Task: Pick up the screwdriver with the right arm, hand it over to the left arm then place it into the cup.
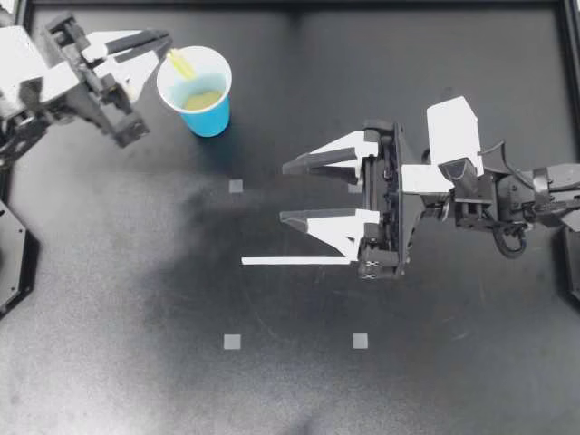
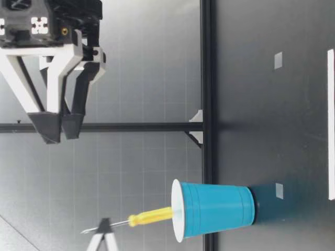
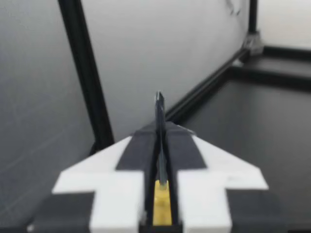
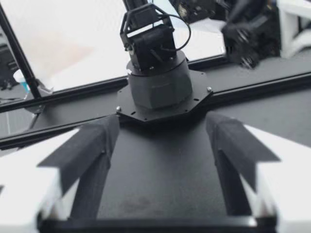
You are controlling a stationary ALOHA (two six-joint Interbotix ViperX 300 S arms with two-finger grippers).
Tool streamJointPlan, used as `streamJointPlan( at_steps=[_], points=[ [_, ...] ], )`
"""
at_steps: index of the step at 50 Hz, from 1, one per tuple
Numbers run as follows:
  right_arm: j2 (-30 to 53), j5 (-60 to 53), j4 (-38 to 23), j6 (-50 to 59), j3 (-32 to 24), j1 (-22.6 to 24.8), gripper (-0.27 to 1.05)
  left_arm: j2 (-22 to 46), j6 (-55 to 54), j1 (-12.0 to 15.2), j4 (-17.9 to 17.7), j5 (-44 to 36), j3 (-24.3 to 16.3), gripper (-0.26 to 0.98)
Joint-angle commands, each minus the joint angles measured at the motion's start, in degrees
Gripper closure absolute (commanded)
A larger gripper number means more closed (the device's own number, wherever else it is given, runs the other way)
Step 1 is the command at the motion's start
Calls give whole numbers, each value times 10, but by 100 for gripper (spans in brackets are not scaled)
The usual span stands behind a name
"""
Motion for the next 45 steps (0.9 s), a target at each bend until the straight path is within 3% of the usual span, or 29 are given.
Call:
streamJointPlan(
  at_steps=[1, 14, 30, 45],
  points=[
    [-14, -6, 0, 0, -6, -4, 7, 16, -1, 4, -2, -13, -18, 69],
    [-15, -6, -1, 1, -4, -2, 7, 51, -10, 4, -10, -38, -27, 59],
    [-13, -7, -1, 1, -4, -2, 7, 47, -33, 4, -11, -30, -29, 14],
    [-12, -7, -1, 1, -4, -2, 7, 28, -73, -3, 0, -28, -27, 13]
  ],
)
